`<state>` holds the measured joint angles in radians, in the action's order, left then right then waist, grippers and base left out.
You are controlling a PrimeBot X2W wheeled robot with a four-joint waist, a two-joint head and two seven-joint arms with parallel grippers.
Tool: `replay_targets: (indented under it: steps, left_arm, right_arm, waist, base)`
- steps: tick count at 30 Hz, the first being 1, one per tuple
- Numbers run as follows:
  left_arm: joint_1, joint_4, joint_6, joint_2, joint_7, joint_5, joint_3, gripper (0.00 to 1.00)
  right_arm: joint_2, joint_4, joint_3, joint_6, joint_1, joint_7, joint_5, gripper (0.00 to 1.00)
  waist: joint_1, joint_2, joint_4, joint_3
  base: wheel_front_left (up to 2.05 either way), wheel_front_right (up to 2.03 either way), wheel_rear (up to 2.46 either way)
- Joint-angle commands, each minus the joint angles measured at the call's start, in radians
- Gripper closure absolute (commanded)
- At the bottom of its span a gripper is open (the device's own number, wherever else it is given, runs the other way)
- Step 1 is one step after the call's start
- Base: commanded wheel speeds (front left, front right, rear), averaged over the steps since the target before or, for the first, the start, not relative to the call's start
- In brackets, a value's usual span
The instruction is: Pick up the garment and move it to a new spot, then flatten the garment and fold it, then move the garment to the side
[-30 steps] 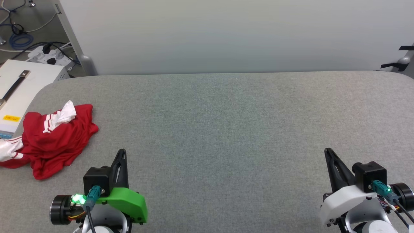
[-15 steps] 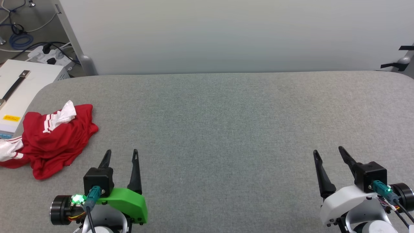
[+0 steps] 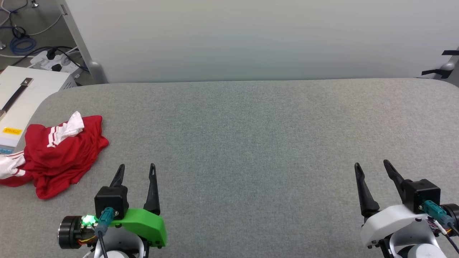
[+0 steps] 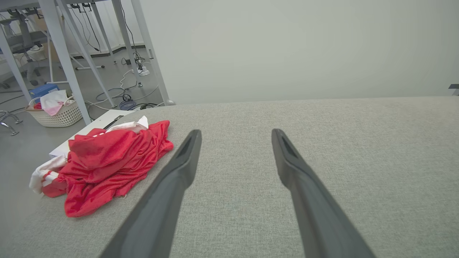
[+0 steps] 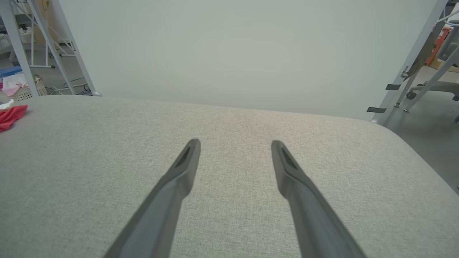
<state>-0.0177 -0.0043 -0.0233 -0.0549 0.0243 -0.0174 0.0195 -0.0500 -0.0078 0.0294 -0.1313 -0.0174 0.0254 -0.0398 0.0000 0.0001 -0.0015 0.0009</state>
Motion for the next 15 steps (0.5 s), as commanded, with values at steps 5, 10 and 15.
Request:
replay_targets:
  steps: [5,10,15]
  left_arm:
    - [0.001,-0.004,-0.016,0.001,0.019,-0.004,0.008,0.00]
    - [0.001,-0.007,-0.020,0.001,0.029,-0.006,0.014,0.00]
    - [-0.001,-0.009,-0.024,0.001,0.040,-0.007,0.019,0.00]
  right_arm:
    - [0.000,-0.014,0.013,0.000,-0.008,0.021,-0.022,0.00]
    - [0.000,-0.025,0.018,0.000,-0.013,0.031,-0.034,0.00]
    - [0.000,-0.037,0.023,0.000,-0.019,0.042,-0.043,0.00]
  waist:
    - [0.0000,-0.0001,-0.001,0.000]
    - [0.0000,-0.0001,-0.001,0.000]
    - [0.0000,-0.0001,0.000,0.000]
  base:
    - [0.00,0.00,0.00]
    - [0.00,0.00,0.00]
    - [0.00,0.00,0.00]
